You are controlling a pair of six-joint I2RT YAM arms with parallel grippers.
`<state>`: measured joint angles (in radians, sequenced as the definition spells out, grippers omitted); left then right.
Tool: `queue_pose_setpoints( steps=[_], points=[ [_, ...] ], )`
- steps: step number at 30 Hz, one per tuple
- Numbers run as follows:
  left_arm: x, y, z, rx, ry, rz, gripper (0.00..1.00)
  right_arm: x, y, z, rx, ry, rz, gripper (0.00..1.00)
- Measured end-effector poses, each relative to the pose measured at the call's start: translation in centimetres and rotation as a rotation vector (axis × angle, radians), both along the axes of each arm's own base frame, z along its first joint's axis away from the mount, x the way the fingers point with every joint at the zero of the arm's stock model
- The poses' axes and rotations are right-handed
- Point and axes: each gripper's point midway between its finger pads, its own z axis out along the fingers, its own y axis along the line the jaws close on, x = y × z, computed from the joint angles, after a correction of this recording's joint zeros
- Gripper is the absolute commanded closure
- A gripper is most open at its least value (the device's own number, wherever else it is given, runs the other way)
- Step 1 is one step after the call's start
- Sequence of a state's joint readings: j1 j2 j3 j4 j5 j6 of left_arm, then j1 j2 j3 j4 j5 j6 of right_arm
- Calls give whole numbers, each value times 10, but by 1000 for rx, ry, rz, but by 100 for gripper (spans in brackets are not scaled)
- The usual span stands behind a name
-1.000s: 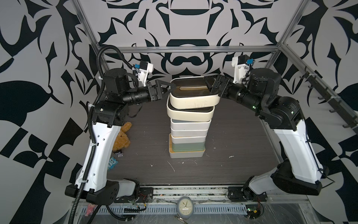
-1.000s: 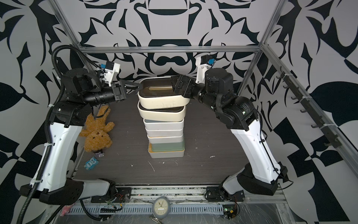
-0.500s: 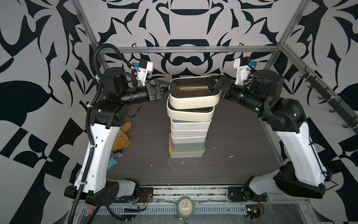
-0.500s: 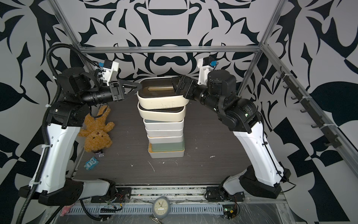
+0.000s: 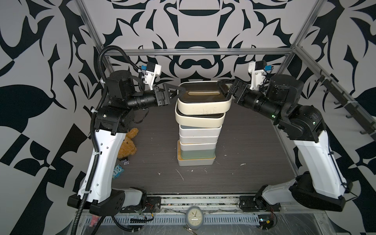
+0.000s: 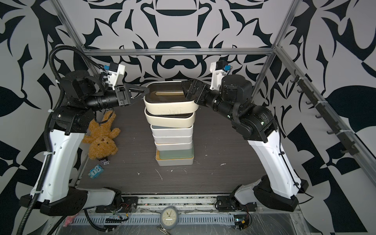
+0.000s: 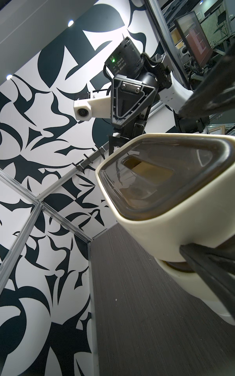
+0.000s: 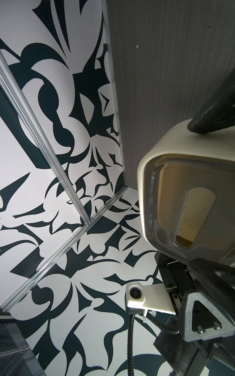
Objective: Stack the tissue boxes
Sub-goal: Adjust the tissue box on the tissue box.
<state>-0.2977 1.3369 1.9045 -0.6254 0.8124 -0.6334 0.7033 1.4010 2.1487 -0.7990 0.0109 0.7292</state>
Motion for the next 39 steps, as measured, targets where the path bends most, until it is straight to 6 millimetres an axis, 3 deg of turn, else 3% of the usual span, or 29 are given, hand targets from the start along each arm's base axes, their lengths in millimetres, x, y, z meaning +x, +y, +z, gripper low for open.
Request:
queue_pose_setpoints(
  steps=[39],
  points=[
    [-2,2,6,-3,-18,15,1,-34,2,6,84,2,70,1]
  ],
)
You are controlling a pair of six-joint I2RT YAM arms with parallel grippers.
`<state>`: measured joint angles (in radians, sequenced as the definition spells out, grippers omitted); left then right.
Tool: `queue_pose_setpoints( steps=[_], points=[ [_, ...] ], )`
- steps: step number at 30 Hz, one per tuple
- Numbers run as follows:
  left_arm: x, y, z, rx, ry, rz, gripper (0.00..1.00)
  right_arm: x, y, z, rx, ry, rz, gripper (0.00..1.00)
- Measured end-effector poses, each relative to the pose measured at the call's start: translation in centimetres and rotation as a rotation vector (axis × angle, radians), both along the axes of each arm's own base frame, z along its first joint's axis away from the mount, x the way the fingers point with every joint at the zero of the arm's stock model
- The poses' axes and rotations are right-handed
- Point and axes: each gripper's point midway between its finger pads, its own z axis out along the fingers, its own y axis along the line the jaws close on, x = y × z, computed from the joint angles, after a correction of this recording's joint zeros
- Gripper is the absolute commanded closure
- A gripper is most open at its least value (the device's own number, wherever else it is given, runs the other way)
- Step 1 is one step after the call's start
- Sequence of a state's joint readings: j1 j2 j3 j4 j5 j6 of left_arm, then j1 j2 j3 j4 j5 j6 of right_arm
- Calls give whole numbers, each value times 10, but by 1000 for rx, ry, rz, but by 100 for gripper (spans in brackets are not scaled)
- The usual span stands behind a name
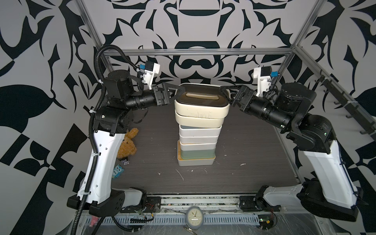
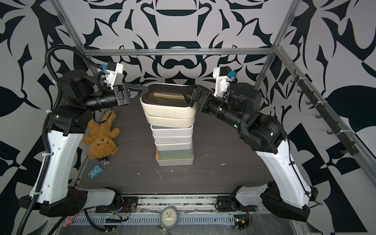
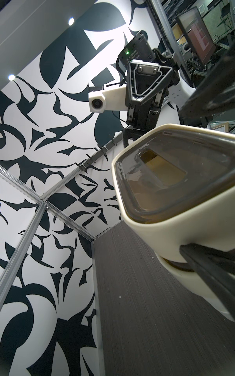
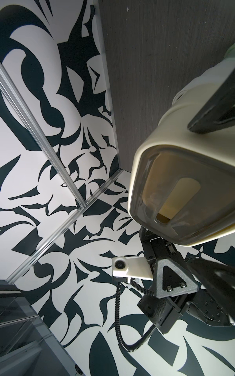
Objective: Stack the tissue boxes
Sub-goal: Adjust the tissue box on the tissue box.
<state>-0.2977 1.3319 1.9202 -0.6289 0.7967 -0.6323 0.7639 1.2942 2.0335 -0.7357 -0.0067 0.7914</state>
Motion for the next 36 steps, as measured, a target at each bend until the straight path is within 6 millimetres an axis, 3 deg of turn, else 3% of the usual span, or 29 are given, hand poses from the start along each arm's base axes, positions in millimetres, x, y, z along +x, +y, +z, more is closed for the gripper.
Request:
queue_pose_setpoints(
  steps=[24,29,32,36],
  points=[
    [-7,11,6,23,-28,75,1,14,-14,-14,-86,-29,-112,1],
    [-7,24,11,64,-74,164,1,19,-32,-12,-193,-110,-194,1],
    [-15,37,10,99,-109,238,1,16,-46,-22,-272,-169,-231,1],
    [-26,61,-8,161,-122,364,1,16,-73,-33,-366,-211,-308,1]
  ],
)
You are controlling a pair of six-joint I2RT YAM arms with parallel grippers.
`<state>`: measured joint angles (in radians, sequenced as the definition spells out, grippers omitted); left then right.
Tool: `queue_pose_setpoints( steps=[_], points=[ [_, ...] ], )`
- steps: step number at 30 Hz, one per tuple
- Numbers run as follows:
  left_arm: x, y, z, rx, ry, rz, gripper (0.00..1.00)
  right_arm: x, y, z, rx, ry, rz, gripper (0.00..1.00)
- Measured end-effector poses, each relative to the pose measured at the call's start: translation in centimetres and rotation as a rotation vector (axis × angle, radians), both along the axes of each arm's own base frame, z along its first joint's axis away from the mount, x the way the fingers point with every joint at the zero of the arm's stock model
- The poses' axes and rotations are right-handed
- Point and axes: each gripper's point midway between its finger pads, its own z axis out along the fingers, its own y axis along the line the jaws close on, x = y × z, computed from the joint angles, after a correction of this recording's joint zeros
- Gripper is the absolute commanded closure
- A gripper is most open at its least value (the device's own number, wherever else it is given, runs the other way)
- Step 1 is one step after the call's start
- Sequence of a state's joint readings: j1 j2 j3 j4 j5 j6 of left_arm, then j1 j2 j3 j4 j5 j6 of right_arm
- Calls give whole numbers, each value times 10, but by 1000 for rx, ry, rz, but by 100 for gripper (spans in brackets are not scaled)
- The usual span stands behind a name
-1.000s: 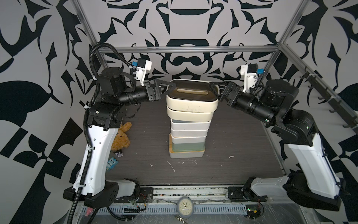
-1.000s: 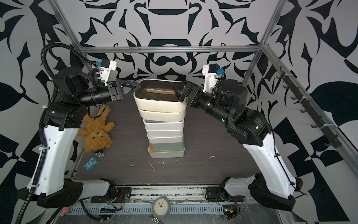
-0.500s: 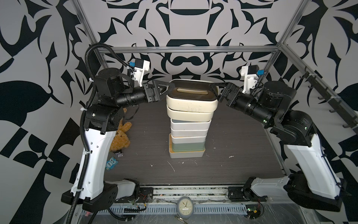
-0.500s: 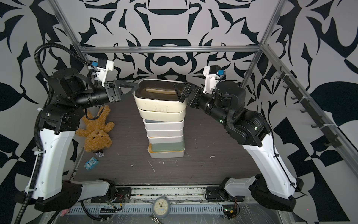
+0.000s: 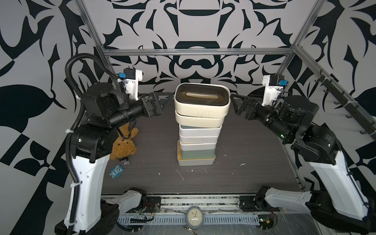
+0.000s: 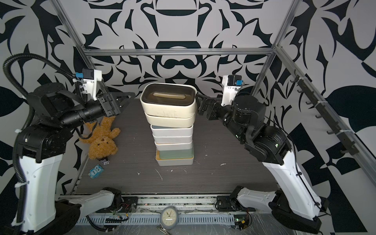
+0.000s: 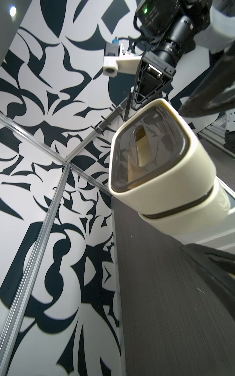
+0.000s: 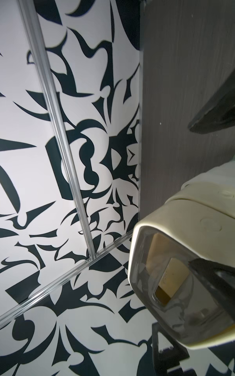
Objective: Stack the tissue boxes
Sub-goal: Adjust the tissue box on the tissue box, then reset both arms
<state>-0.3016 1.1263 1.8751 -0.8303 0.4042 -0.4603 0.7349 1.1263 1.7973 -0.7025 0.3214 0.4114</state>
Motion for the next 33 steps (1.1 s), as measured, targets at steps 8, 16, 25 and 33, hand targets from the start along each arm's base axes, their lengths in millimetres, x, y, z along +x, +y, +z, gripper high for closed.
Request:
queue_pose_setpoints(
  steps=[8,16,25,33],
  points=[
    [7,39,-100,154,157,226,1,39,-52,-57,-80,48,-199,1],
    [53,78,-267,294,465,461,1,96,-115,-192,-59,310,-368,1],
    [94,141,-367,366,434,801,1,115,-137,-271,-82,341,-406,1],
    [128,172,-396,549,316,946,1,120,-162,-340,-143,367,-463,1]
  ],
)
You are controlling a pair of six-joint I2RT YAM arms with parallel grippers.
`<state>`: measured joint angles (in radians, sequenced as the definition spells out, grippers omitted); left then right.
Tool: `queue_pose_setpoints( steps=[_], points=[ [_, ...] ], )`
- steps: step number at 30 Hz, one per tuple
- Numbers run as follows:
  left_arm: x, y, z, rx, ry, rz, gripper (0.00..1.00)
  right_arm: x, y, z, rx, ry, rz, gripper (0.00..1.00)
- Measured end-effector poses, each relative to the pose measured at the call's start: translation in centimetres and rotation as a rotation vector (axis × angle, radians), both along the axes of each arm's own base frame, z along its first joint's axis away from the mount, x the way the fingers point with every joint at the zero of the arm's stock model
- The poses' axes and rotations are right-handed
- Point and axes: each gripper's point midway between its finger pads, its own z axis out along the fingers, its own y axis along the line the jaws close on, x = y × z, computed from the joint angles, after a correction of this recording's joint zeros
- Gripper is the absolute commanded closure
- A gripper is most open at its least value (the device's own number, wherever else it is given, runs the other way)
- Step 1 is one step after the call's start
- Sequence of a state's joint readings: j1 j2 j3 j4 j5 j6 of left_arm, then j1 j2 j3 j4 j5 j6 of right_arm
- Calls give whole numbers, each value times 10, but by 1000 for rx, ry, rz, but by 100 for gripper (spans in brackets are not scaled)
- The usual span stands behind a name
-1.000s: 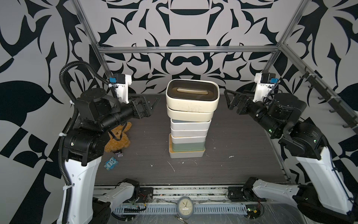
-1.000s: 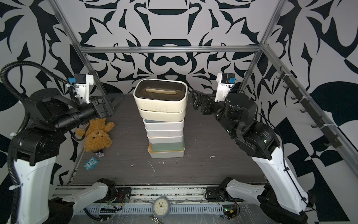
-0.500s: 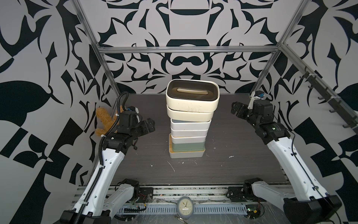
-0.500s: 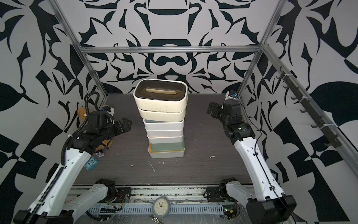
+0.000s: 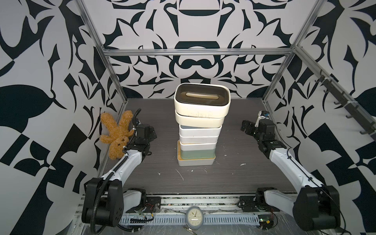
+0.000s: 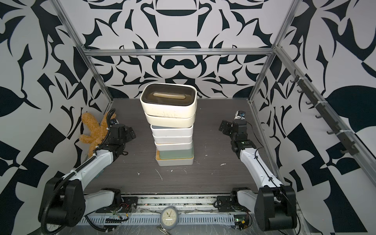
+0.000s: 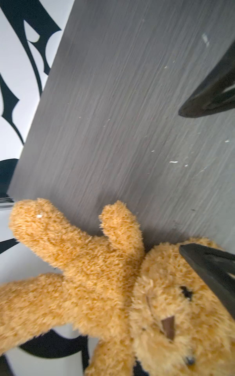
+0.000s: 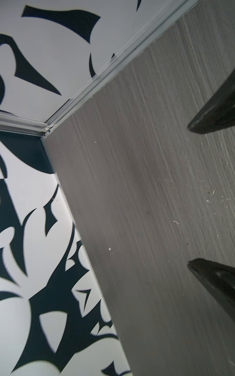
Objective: Stack the tissue boxes
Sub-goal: Reset both arms
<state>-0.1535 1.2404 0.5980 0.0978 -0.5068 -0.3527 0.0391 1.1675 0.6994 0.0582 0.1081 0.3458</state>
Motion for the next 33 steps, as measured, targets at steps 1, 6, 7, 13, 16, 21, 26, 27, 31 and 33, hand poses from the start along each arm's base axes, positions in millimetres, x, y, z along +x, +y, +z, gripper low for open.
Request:
queue_pose_setpoints(
  steps=[1,6,7,13,16,21,26,27,31,33],
  points=[
    [2,2,-7,29,-7,-6,1,2,-3,-6,-11,7,-6,1],
    [7,5,-45,140,15,-66,1,5,-19,-33,-59,12,-33,1],
    [7,5,-50,150,5,-76,1,5,-21,-38,-69,10,-36,1],
    [11,-1,-60,166,-54,-167,1,2,-32,-77,-105,19,-52,1],
    [23,-11,-47,164,-145,-222,1,4,-36,-81,-130,13,-47,1],
    [17,-19,-58,154,-154,-283,1,12,-38,-69,-169,-39,-38,1],
    [23,-18,-51,148,-177,-287,1,11,-40,-68,-179,-19,-39,1],
    [24,-19,-48,148,-186,-287,1,11,-40,-68,-180,-18,-41,1],
    [25,-19,-48,145,-187,-292,1,-6,-40,-80,-180,-26,-42,1],
    [25,-20,-48,144,-188,-294,1,-13,-39,-93,-180,-14,-36,0]
  ],
)
